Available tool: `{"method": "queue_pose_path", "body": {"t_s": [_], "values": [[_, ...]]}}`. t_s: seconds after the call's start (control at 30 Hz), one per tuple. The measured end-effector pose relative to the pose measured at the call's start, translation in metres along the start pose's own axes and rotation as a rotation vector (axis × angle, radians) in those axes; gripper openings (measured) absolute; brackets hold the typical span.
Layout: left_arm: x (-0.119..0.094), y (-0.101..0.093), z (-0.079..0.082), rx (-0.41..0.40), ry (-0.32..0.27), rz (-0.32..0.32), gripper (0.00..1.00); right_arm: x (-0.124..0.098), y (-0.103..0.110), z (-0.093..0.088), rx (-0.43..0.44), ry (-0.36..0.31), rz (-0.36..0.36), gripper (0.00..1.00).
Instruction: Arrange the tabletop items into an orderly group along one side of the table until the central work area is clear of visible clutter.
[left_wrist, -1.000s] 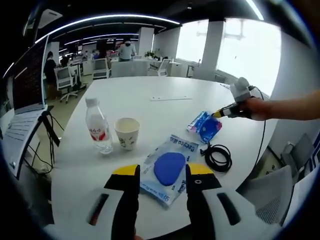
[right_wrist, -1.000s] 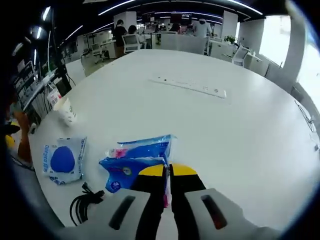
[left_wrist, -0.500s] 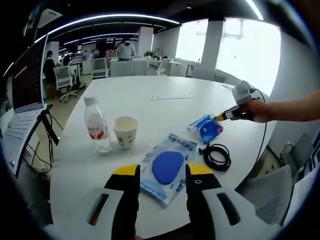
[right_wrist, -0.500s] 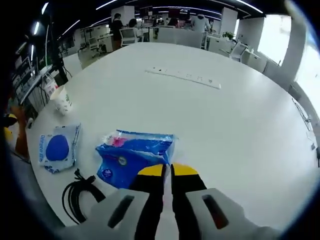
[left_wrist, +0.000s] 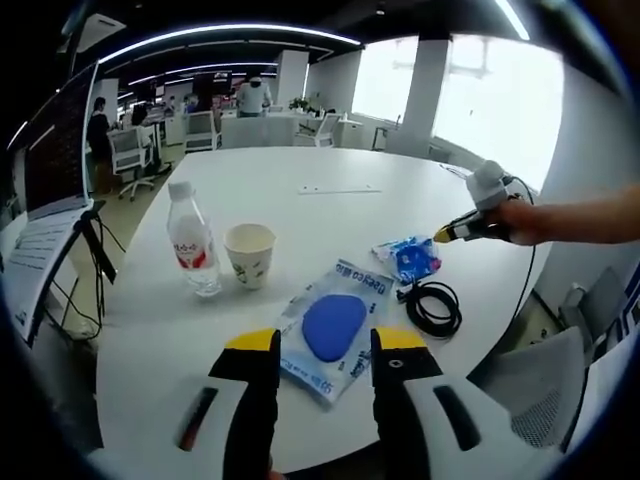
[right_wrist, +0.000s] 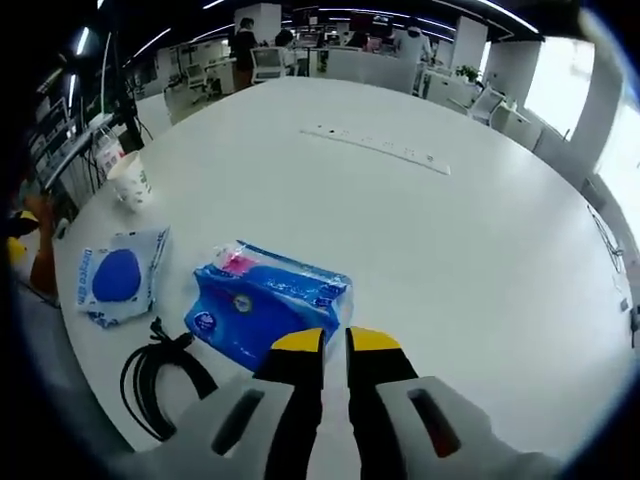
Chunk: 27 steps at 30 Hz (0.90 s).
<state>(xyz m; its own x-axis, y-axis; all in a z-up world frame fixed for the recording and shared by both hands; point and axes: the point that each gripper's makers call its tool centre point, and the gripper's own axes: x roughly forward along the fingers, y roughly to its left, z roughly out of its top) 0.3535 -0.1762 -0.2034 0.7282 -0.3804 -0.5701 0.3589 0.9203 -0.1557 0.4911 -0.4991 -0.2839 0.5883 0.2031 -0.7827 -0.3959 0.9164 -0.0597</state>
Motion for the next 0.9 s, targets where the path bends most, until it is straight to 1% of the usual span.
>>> {"method": "queue_pose_path", "body": {"t_s": [0.1,0.2,0.3,0.4,0.5,0.6,0.9], "values": [[0.001,0.0,-0.002,-0.002,0.004,-0.001,0.35,-0.003,0.005,-0.004,-0.02,0.008,-0.003,0.05],[0.002,0.0,-0.005,-0.004,0.008,0.0,0.35,-0.005,0.013,-0.007,-0.043,0.0,0.006,0.06],[0.003,0.001,-0.012,-0.007,0.021,0.002,0.34,-0.002,0.014,-0.009,-0.042,0.0,0.01,0.07],[0.004,0.004,-0.019,-0.014,0.032,0.006,0.34,-0.002,0.016,-0.01,-0.04,-0.017,0.014,0.07],[0.003,0.003,-0.023,-0.021,0.041,0.008,0.34,0.0,0.019,-0.016,-0.06,-0.015,0.016,0.08],[0.004,0.003,-0.028,-0.023,0.049,0.008,0.34,0.004,0.017,-0.02,-0.043,-0.012,0.021,0.08],[0.003,0.004,-0.034,-0.026,0.062,0.008,0.34,-0.002,0.024,-0.036,-0.021,-0.018,0.028,0.08]]}}
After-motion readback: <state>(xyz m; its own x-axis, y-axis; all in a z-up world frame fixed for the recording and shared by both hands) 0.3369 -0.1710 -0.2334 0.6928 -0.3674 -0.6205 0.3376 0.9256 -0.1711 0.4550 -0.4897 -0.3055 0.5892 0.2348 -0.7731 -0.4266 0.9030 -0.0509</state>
